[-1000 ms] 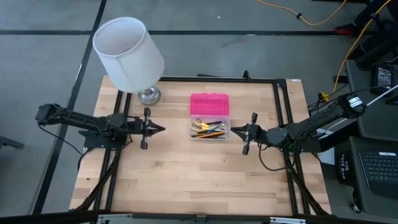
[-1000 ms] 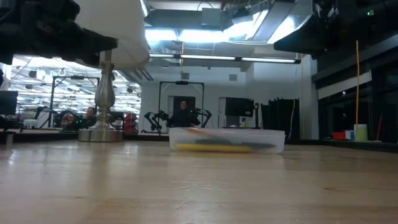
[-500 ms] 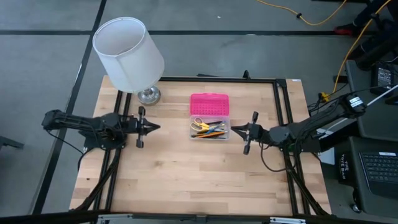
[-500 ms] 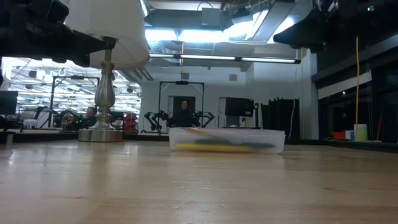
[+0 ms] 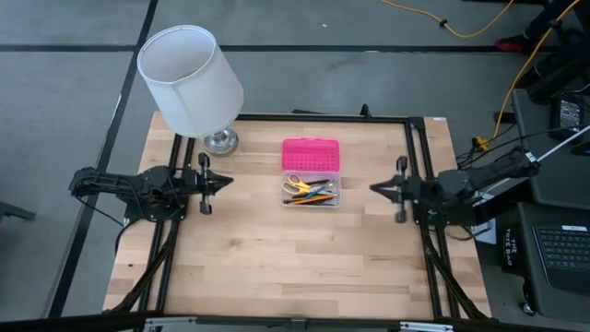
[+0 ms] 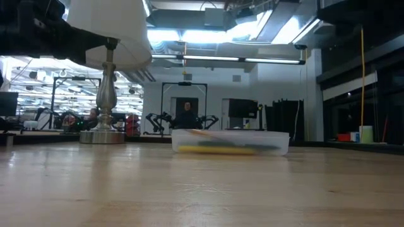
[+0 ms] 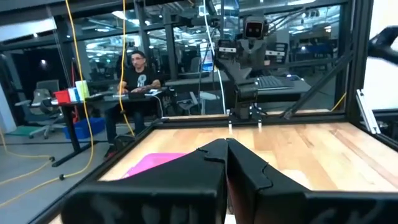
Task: Pick & place school supplies into a supply box
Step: Return to Home Position
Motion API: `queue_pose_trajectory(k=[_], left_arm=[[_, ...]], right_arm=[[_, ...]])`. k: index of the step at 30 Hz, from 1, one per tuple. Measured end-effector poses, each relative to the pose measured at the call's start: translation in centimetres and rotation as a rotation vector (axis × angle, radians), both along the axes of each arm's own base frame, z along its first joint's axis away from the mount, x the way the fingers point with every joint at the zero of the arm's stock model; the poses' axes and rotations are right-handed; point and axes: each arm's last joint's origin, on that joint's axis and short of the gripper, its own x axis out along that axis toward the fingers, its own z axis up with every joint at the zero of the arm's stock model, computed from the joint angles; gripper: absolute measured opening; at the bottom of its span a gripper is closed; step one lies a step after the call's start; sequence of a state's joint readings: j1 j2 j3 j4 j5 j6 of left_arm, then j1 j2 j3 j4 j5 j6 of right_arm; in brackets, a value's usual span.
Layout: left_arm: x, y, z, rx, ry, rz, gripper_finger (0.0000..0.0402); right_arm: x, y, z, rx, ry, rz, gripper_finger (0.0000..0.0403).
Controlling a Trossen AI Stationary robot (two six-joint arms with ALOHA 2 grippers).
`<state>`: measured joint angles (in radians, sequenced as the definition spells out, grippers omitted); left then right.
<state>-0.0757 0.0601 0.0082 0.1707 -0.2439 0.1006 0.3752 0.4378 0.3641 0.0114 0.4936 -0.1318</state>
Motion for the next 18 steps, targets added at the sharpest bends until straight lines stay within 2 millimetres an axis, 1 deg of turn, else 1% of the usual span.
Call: queue_pose_trajectory(k=[3, 5, 10, 12, 16, 18], left_arm=[[0.0, 0.0, -0.1, -0.008, 0.006, -0.001, 0.0003], [0.0, 0.0, -0.1, -0.004, 0.014, 0.007, 0.0003], [0.0, 0.1, -0.2, 0.003, 0.017, 0.032, 0.0003], [0.0, 0.1, -0.1, -0.005, 0.014, 0.031, 0.0003], [0.0, 0.1, -0.2, -0.010, 0.018, 0.032, 0.0003], [0.0, 0.1, -0.4, -0.009, 0.037, 0.032, 0.0003]], right_arm=[[-1.9, -0.4, -0.4, 0.056, 0.030, 0.120, 0.0026], [-2.6, -0.6, -1.0, 0.087, -0.001, 0.147, 0.0026], [-3.6, -1.0, -3.8, 0.068, -0.062, 0.150, 0.0026], [-3.8, -1.1, -4.6, 0.048, -0.085, 0.150, 0.0026], [-3.9, -1.4, -4.4, -0.025, -0.076, 0.079, 0.0025], [-3.9, -1.6, -4.1, -0.025, -0.096, 0.030, 0.0019]])
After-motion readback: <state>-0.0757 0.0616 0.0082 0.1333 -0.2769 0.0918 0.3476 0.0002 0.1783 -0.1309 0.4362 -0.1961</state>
